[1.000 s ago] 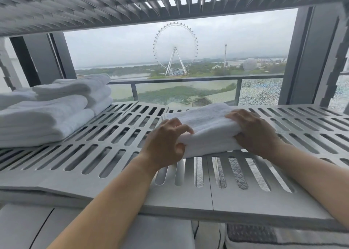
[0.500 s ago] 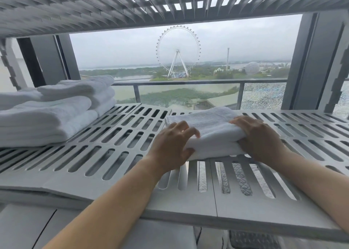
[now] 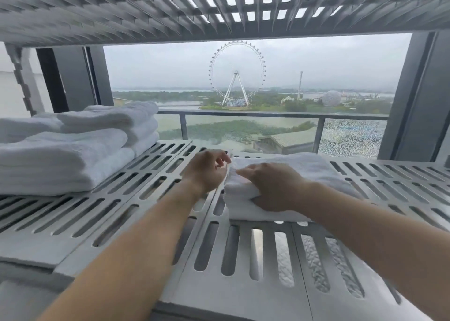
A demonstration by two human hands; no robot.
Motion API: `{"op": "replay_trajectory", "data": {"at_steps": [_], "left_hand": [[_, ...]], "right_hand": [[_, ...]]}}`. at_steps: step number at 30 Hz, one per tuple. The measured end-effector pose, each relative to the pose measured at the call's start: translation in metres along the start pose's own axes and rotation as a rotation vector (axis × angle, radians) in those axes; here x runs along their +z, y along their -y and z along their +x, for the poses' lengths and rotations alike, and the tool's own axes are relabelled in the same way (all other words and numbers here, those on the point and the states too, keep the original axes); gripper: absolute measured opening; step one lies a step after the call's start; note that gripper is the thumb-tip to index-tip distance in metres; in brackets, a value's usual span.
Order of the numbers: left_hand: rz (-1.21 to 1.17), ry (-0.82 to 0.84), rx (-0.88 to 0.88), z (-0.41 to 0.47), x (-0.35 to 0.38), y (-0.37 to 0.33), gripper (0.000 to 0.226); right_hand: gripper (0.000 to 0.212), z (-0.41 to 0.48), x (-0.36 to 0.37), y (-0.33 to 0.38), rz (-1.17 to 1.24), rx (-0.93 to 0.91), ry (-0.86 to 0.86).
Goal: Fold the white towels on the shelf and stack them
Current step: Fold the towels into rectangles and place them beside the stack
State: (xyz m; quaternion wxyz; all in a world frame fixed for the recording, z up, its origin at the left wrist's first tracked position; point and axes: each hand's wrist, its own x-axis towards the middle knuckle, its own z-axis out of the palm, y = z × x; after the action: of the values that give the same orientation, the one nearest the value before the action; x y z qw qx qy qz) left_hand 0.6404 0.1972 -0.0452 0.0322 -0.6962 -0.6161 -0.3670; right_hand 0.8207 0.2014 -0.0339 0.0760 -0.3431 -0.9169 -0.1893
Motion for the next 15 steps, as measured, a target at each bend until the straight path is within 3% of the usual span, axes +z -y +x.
{"op": "replay_trajectory", "data": {"at_steps": [4,10,15], "left_hand": [[0.026,0.104,0.075,-0.012,0.005,0.014,0.025],[0.043,0.152,0.104,-0.008,0.003,0.016,0.044],[0.032,0.113,0.133,-0.006,0.001,0.017,0.050]], "right_hand": [[0.038,0.010,0.015,0.013,0.136,0.003,-0.100],[0.046,-0.006,0.028,0.010,0.412,0.032,-0.331],[0.045,-0.008,0.028,0.010,0.468,0.002,-0.378]]}}
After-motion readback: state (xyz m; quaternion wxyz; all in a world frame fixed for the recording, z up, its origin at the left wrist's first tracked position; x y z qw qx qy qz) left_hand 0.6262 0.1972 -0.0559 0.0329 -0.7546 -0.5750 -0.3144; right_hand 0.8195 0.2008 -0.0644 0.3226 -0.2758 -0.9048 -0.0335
